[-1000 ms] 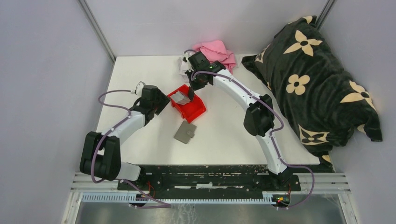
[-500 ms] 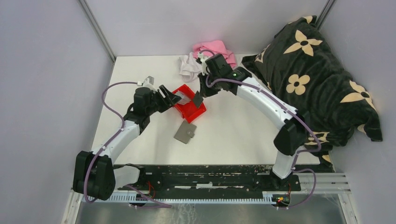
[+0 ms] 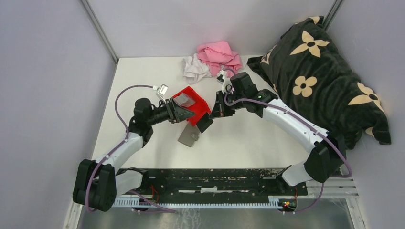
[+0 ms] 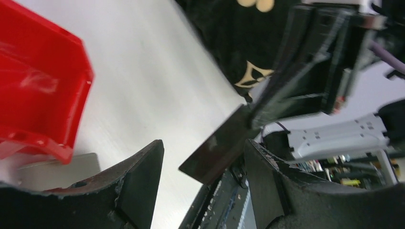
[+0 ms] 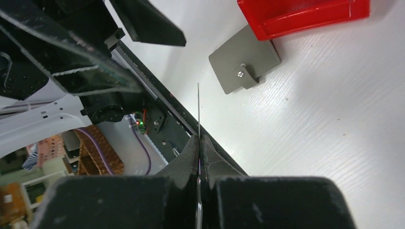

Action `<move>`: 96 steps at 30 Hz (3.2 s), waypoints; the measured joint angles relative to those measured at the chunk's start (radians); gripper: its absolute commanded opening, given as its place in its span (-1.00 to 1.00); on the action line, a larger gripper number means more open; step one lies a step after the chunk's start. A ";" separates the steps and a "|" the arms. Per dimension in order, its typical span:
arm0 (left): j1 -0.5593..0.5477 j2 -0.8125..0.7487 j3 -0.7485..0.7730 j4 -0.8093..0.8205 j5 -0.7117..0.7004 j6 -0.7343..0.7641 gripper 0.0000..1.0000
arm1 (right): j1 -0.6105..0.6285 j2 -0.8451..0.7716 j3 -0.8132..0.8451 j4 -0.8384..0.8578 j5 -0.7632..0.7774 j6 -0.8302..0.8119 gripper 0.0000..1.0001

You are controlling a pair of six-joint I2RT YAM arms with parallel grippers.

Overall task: Put the credit cards into the card holder
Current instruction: Pick up the credit card from the storage box.

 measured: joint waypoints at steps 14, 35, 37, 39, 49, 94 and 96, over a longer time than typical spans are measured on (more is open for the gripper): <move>0.000 0.034 -0.028 0.067 0.167 -0.026 0.36 | -0.056 -0.001 -0.157 0.202 -0.282 0.175 -0.98; -0.007 0.030 -0.028 0.037 0.226 -0.063 -0.11 | -0.094 0.088 -0.171 0.415 -0.440 0.315 -0.98; -0.007 0.017 -0.028 0.036 0.235 -0.068 -0.22 | -0.098 0.097 -0.171 0.445 -0.449 0.328 -0.98; -0.007 0.013 -0.028 0.034 0.245 -0.072 -0.35 | -0.100 0.110 -0.171 0.468 -0.459 0.343 -0.98; -0.006 0.012 -0.028 -0.003 0.258 -0.080 -0.94 | -0.105 0.165 -0.187 0.528 -0.499 0.386 -0.59; -0.048 -0.164 -0.320 0.217 -0.464 -0.605 -0.94 | 0.042 0.291 -0.364 1.013 -0.127 0.636 0.00; -0.045 -0.164 -0.321 0.217 -0.475 -0.605 -0.94 | 0.042 0.305 -0.359 1.033 -0.129 0.660 -0.01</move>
